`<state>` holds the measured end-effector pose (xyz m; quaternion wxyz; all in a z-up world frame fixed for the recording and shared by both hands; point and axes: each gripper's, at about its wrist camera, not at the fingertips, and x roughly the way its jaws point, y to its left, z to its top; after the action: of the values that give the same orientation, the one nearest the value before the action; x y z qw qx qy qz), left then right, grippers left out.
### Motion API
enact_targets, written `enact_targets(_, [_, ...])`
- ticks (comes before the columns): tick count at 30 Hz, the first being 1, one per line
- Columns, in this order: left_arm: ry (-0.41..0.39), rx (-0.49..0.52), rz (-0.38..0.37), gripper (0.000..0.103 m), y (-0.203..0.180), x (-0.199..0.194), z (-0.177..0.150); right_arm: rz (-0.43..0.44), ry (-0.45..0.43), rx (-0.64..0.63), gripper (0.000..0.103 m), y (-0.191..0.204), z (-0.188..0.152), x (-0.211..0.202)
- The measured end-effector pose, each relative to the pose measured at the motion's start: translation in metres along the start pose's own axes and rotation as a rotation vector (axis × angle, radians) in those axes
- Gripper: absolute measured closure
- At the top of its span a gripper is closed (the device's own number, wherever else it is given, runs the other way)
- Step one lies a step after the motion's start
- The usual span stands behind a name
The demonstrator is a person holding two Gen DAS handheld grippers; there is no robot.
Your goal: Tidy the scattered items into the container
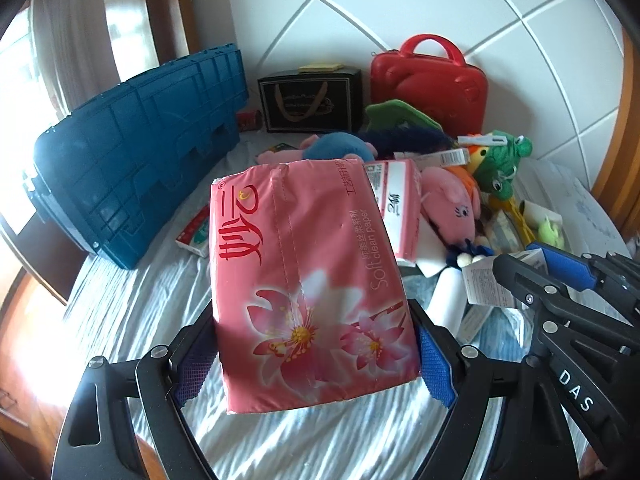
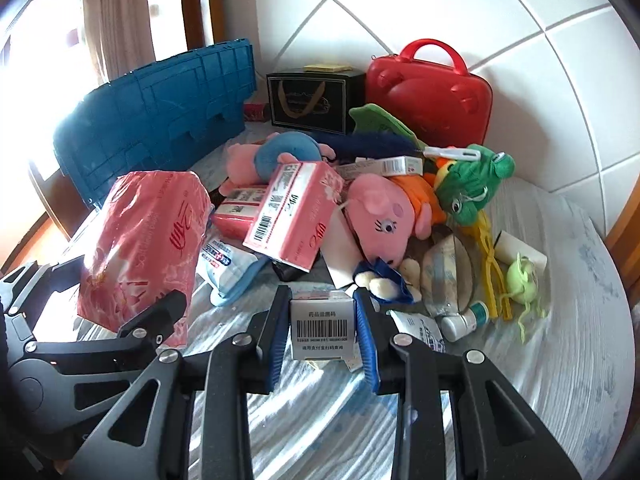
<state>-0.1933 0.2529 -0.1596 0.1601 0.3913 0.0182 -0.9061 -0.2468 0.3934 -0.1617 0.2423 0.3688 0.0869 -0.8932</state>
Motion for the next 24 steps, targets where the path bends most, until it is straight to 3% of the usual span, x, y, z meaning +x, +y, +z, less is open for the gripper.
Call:
enact_targets(12, [-0.105, -0.033, 0.017, 0.017, 0.106, -0.012, 0.027, -0.019, -0.098, -0.078, 0.072, 0.087, 0.058, -0.006])
enact_targets(24, [-0.181, -0.005, 0.017, 0.017, 0.209, -0.019, 0.051, -0.055, -0.186, -0.066, 0.072, 0.198, 0.100, -0.011])
